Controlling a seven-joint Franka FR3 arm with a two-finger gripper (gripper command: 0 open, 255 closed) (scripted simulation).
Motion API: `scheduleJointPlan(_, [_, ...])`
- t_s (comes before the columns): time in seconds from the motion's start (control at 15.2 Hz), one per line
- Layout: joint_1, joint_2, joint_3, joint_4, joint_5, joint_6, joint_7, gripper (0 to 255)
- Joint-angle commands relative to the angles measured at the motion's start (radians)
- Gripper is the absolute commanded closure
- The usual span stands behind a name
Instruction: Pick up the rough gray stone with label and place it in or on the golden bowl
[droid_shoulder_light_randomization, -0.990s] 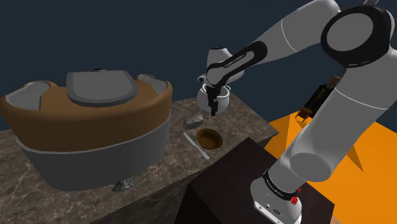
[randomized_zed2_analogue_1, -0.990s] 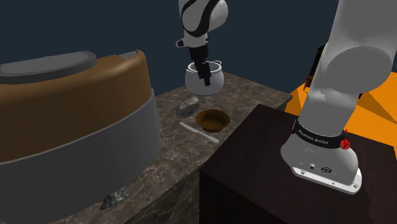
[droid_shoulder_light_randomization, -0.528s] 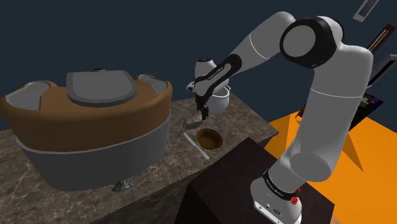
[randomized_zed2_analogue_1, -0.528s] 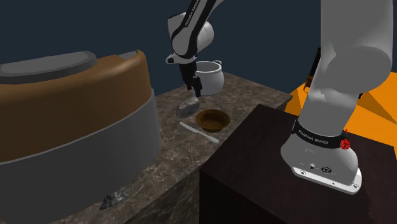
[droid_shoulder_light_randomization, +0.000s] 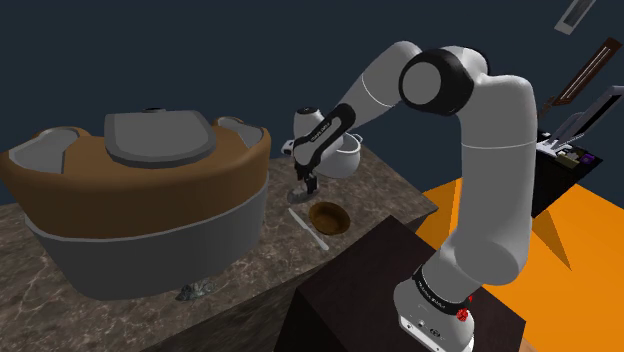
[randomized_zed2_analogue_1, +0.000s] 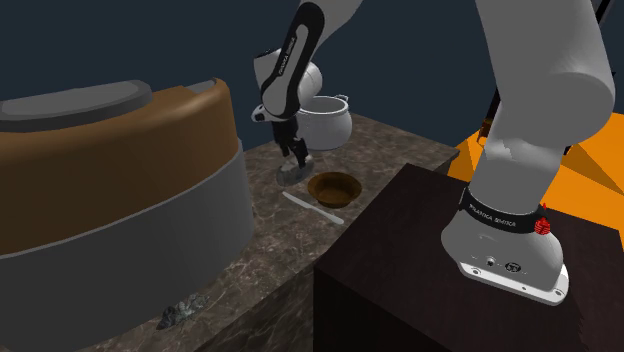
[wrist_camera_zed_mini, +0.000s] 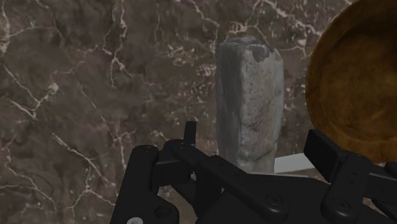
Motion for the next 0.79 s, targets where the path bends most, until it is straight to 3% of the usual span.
scheduleJointPlan(0.0, [-0.004, 0.024, -0.001, 0.002, -0.001, 0.023, -0.001, 0])
scheduleJointPlan(0.66, [-0.007, 0.054, -0.001, 0.007, -0.002, 0.048, -0.001, 0])
scheduleJointPlan(0.73, [-0.007, 0.054, -0.001, 0.007, -0.002, 0.048, -0.001, 255])
